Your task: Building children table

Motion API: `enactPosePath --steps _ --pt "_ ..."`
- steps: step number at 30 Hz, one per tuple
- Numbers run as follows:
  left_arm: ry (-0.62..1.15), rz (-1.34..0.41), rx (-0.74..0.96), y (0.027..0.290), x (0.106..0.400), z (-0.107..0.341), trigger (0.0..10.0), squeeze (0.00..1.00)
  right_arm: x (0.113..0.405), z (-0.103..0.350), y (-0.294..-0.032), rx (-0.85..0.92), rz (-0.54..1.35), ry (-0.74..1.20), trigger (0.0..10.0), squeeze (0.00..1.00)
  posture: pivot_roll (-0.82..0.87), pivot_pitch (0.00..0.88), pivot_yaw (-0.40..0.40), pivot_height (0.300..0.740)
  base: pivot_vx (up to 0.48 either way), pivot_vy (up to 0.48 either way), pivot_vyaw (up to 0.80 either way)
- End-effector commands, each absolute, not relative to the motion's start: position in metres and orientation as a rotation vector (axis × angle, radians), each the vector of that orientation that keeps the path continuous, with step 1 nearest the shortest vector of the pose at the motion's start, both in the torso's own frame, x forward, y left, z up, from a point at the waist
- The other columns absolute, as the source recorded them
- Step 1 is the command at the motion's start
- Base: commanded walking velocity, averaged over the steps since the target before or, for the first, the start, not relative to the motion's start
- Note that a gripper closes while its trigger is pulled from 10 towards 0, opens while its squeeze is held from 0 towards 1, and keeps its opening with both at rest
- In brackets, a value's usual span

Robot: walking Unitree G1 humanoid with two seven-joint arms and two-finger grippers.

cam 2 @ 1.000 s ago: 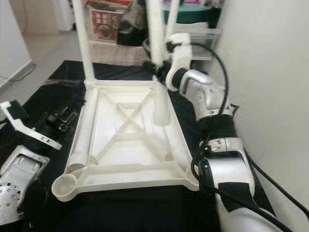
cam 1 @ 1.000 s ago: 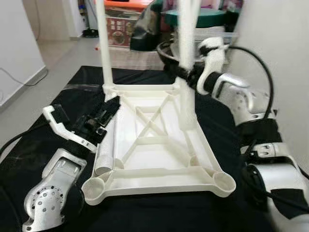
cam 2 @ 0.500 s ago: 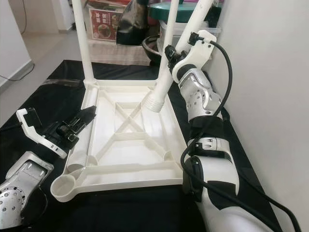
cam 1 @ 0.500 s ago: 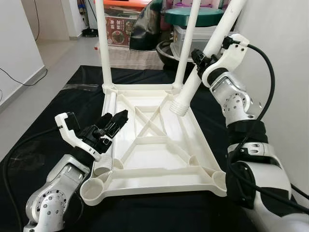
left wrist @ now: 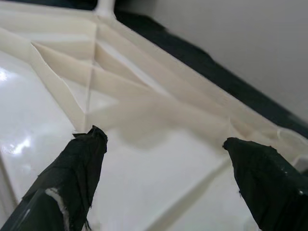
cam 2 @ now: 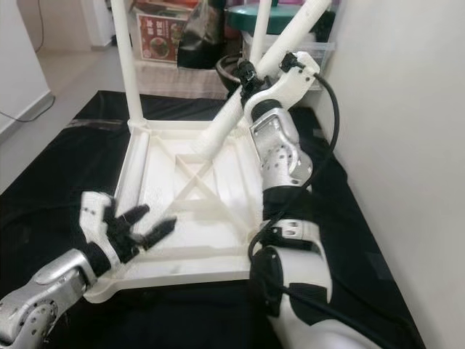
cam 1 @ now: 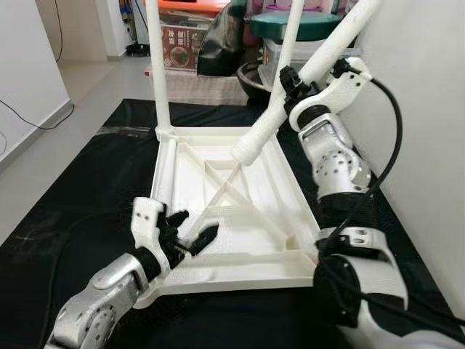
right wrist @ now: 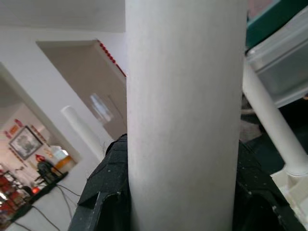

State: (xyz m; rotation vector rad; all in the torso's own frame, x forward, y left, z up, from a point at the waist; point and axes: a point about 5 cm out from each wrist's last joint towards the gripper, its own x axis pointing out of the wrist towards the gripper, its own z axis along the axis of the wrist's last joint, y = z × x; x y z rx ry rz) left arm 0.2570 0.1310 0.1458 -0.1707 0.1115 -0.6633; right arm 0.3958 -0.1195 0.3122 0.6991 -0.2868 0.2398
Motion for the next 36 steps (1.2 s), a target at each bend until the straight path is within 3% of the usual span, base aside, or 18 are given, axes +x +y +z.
enactPosePath --steps 1,14,36 --pt "0.130 -0.677 -0.139 0.132 0.255 0.140 10.0 0.00 0.392 0.318 -0.118 0.701 0.269 -0.338 0.0 0.00 0.05 0.000 -0.050 0.740 0.000 0.000 0.00" --pt "0.094 -0.693 -0.096 0.131 0.254 0.140 10.0 0.00 0.382 0.317 -0.104 0.653 0.344 -0.378 0.0 0.00 0.05 0.000 -0.053 0.740 0.000 0.000 0.00" --pt "0.016 -0.689 -0.054 0.145 0.259 0.156 10.0 0.00 0.355 0.297 -0.086 0.437 0.783 -0.376 0.0 0.00 0.05 0.000 -0.048 0.740 0.000 0.000 0.00"
